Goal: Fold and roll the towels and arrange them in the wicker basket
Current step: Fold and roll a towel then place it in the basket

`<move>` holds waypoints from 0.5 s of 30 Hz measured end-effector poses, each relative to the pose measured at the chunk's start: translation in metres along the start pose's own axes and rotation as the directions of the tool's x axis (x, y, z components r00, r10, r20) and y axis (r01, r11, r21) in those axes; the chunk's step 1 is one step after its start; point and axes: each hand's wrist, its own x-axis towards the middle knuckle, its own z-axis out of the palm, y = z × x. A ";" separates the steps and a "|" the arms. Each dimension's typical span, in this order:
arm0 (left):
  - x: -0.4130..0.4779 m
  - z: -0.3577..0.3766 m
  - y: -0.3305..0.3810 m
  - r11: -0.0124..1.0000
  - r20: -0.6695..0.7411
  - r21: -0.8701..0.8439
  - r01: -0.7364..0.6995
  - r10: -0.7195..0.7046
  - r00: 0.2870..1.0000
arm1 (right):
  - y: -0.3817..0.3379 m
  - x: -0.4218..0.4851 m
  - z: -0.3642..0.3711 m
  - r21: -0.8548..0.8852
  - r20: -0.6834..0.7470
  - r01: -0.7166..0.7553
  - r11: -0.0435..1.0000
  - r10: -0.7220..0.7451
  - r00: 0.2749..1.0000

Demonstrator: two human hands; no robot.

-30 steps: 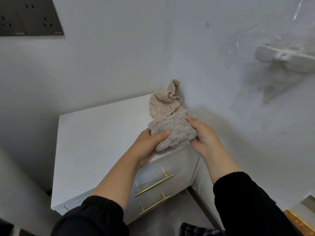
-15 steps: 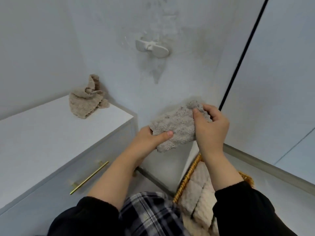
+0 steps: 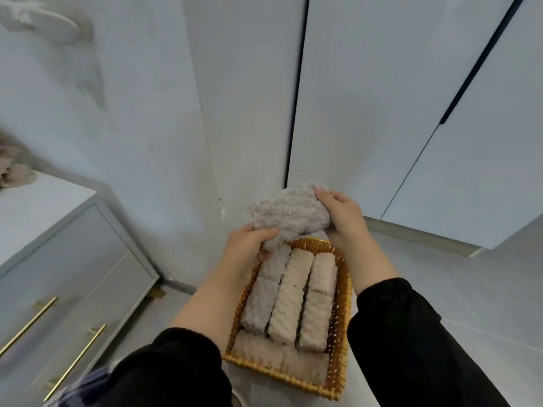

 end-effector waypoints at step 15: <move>0.077 -0.030 -0.120 0.875 -0.042 0.350 0.334 -0.342 0.939 | 0.169 0.043 -0.092 -0.161 0.019 -0.584 0.795 0.594 0.804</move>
